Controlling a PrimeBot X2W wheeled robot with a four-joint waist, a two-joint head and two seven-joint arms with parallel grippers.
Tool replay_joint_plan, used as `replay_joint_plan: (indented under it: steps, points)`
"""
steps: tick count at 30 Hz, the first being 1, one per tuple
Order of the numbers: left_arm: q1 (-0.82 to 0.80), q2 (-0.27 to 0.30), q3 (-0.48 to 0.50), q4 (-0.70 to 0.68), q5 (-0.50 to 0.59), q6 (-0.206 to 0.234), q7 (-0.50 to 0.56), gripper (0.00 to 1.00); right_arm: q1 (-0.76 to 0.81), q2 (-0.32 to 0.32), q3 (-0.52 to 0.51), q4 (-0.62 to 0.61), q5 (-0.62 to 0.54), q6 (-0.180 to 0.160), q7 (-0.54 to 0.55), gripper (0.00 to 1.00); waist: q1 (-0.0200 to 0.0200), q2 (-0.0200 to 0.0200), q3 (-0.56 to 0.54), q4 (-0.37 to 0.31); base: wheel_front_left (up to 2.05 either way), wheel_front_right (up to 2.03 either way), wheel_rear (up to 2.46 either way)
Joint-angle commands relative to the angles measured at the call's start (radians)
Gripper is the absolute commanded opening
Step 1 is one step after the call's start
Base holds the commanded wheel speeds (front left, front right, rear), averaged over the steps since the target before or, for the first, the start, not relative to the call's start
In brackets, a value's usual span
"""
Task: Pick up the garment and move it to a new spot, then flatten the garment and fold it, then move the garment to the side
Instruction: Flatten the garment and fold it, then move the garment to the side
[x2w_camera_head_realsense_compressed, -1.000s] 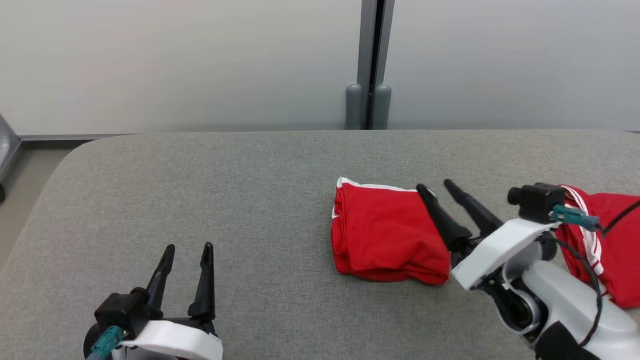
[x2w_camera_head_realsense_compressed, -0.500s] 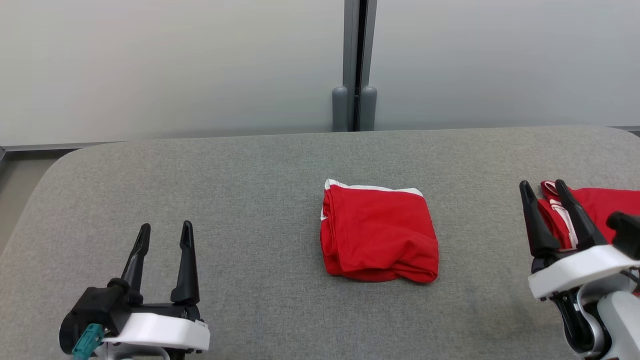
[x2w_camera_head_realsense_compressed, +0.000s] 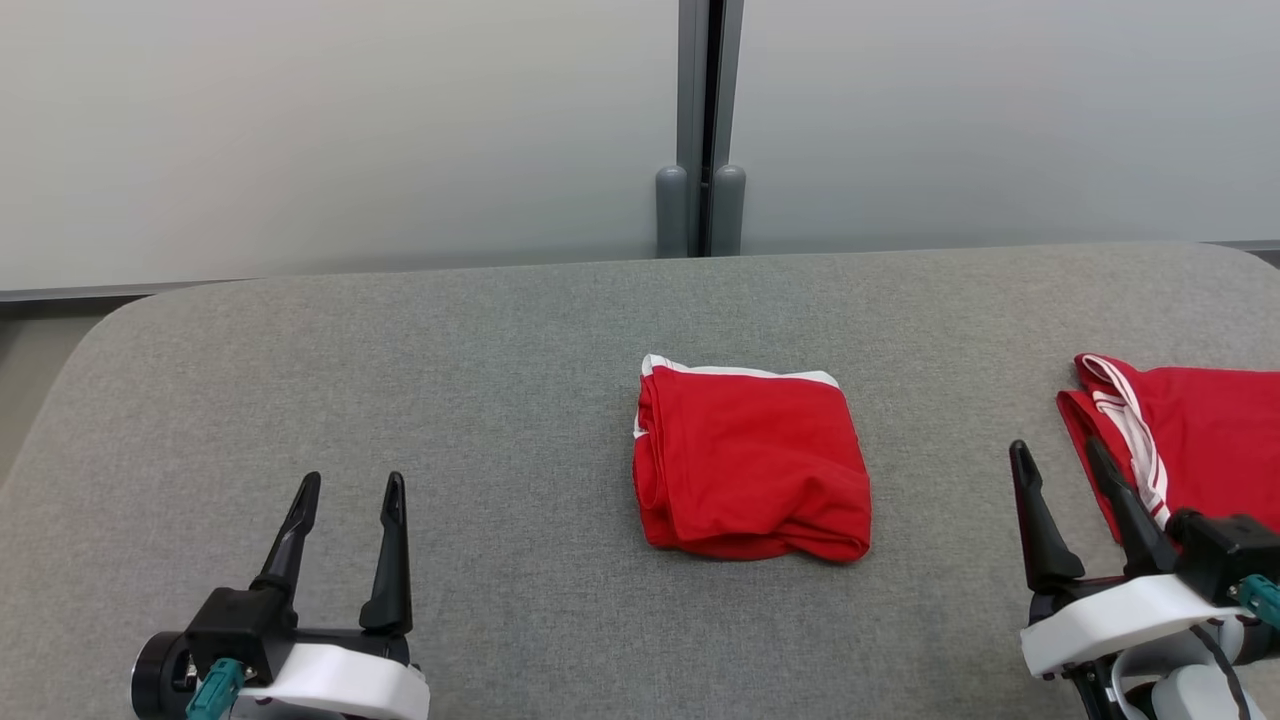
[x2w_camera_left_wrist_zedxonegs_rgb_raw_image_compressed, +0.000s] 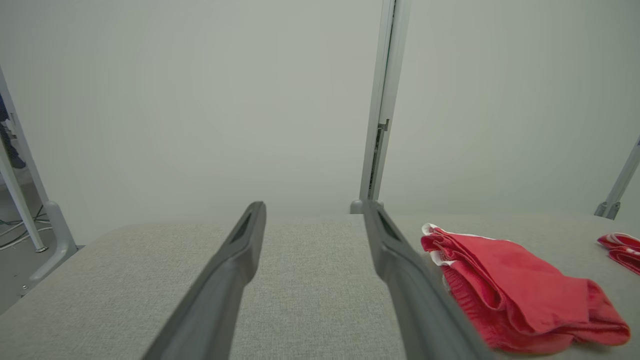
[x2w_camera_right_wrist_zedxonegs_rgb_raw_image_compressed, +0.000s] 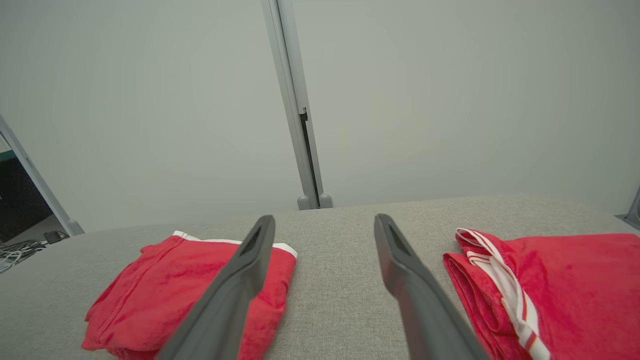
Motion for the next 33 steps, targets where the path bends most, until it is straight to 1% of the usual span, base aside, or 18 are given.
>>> replay_joint_plan:
  steps: [1,9,20,25,28,33]
  points:
    - [-0.014,0.0,0.009,0.01,0.012,-0.009,-0.004,1.0,0.009,-0.001,-0.003,-0.004,-0.008,0.0,-0.004,1.0,0.0,-0.0001,0.001,-0.002,0.0,0.0,0.0]
    - [-0.044,-0.024,0.018,0.061,0.027,-0.042,-0.004,1.0,0.008,0.004,0.016,0.005,-0.014,0.0,-0.004,1.0,0.0,-0.0001,0.002,-0.008,0.0,0.0,0.0]
    - [-0.062,-0.039,0.036,0.085,0.05,-0.066,-0.004,1.0,-0.005,0.005,0.026,0.023,-0.009,0.0,-0.004,1.0,0.0,-0.0001,0.007,-0.008,0.0,0.0,0.0]
    - [-0.068,-0.045,0.041,0.09,0.057,-0.073,-0.004,1.0,-0.022,0.016,0.045,0.033,0.001,0.0,-0.002,1.0,0.0,-0.0001,0.011,-0.002,0.0,0.0,0.0]
    - [-0.072,-0.05,0.038,0.092,0.062,-0.078,-0.004,1.0,-0.056,0.024,0.057,0.061,0.013,0.0,0.031,1.0,0.0,-0.0001,0.02,0.007,0.0,0.0,0.0]
    - [-0.087,-0.055,0.028,0.096,0.063,-0.086,-0.004,1.0,-0.16,0.025,0.083,0.146,0.031,0.0,0.146,1.0,0.0,-0.0001,0.043,0.034,0.0,0.0,0.0]
